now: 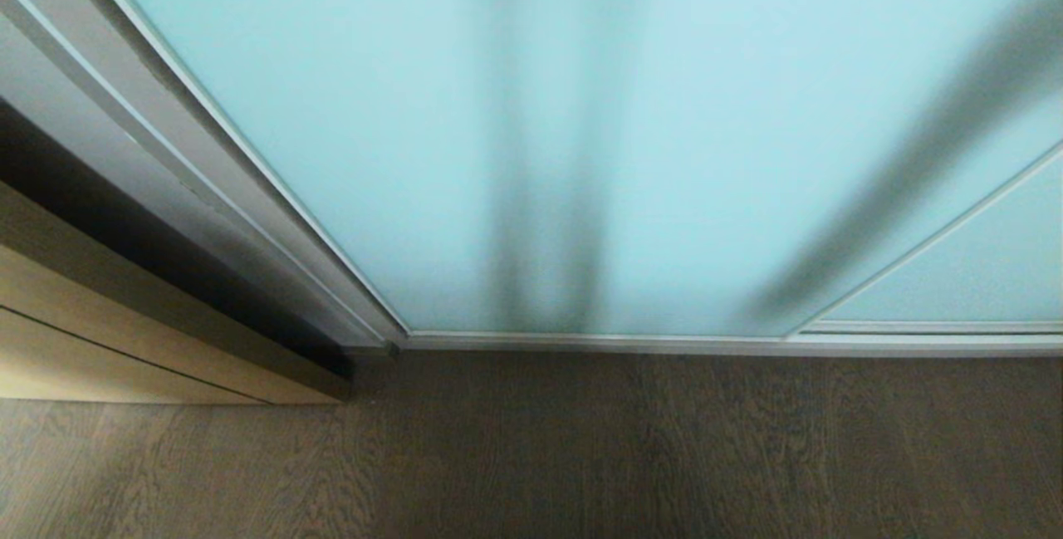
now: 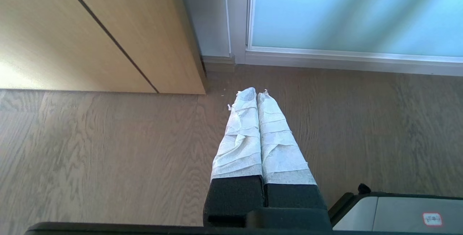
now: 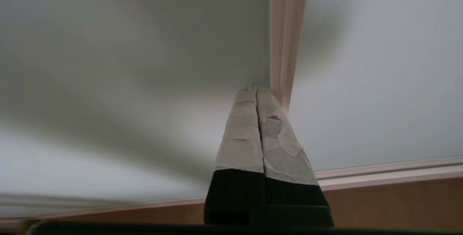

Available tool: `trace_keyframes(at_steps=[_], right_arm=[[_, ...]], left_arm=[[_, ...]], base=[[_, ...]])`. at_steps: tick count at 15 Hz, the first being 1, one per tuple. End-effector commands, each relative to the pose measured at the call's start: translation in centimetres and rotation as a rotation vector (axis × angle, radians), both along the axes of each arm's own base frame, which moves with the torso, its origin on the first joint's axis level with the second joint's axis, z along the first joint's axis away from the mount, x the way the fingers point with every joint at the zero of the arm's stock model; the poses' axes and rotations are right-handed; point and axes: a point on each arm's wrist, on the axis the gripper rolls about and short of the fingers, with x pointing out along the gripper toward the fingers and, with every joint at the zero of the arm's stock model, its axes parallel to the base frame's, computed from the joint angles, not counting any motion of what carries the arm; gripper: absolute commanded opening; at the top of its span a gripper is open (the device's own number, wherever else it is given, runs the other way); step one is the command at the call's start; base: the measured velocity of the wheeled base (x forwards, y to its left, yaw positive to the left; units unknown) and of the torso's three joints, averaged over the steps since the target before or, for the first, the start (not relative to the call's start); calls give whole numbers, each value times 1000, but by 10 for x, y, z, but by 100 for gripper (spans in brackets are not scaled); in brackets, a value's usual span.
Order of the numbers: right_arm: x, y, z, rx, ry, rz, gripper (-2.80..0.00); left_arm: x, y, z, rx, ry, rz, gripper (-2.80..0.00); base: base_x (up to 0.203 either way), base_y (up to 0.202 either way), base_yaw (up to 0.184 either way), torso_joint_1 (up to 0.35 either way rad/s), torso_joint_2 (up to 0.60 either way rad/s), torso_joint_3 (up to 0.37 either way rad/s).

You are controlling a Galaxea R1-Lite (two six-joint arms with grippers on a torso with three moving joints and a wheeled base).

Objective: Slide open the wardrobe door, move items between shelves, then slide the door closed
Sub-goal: Open the door

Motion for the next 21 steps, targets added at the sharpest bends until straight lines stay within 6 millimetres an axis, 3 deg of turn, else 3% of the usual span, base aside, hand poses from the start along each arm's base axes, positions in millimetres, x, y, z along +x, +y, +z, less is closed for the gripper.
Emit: trace_keyframes(at_steps=[1,5,11,17,21], right_arm=[[10,-6,-3,8,6,-2,-280],[22,-23,-4,-24,-45,-39,-280],[13,-50,-1,-20,-56,-126,-280],[-1,-41,2,-24,-65,-98,-280],[-34,-17,12,-42,-112,-96,-280]], left_arm=[[0,0,0,0,-2,0,-280],[0,0,0,0,-2,0,-280],[0,0,0,0,-2,0,-280],[0,0,0,0,-2,0,-280],[0,0,0,0,-2,0,-280]], base=[[0,0,0,0,0,0],[0,0,0,0,0,0],[0,0,0,0,0,0],[0,0,0,0,0,0],[0,0,0,0,0,0]])
